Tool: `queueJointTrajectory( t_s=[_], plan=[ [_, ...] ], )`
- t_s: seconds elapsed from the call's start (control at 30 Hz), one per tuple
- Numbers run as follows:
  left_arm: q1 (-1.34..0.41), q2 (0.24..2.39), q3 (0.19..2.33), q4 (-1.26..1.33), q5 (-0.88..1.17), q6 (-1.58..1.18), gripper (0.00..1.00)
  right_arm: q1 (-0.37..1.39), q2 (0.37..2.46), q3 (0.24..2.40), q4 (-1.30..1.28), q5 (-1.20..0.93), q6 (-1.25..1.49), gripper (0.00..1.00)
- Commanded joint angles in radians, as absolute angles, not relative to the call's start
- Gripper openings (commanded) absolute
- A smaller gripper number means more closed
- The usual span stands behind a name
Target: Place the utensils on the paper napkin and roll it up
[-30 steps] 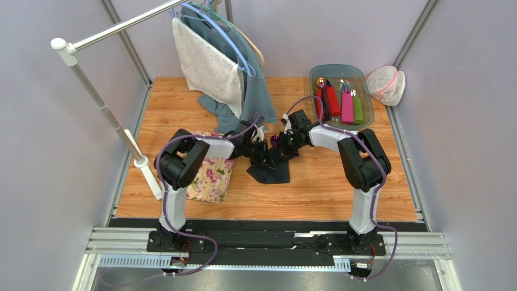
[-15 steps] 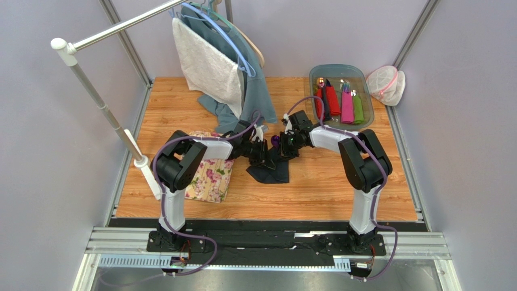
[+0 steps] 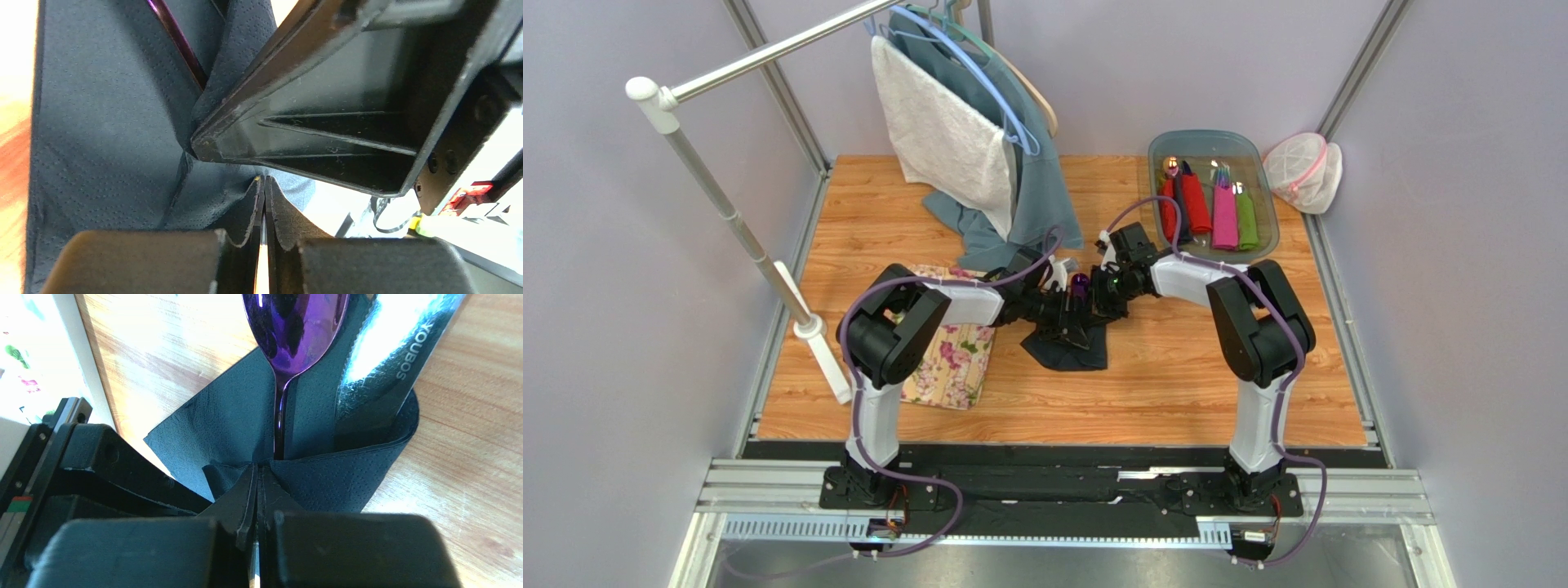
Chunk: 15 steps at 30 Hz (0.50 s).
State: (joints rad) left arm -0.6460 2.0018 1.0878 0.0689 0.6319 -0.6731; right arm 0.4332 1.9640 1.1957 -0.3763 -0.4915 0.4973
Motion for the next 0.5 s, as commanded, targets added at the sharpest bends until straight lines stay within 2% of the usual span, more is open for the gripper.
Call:
queueJointTrajectory(
  t_s=[0.0,0.27,0.47],
  plan=[
    [-0.630,2.049,1.088,0.048,0.594,-0.646,0.04,0.420,1.990,1.170,-0.428,-0.361,0.462,0.01],
    [-0.621,2.046,1.063,0.057,0.632,-0.624,0.02,0.419,1.965,1.173,-0.426,-0.354,0.443,0.01],
    [-0.620,2.000,1.080,0.087,0.680,-0.643,0.09,0.417,1.973,1.161,-0.420,-0.351,0.443,0.01]
  ],
)
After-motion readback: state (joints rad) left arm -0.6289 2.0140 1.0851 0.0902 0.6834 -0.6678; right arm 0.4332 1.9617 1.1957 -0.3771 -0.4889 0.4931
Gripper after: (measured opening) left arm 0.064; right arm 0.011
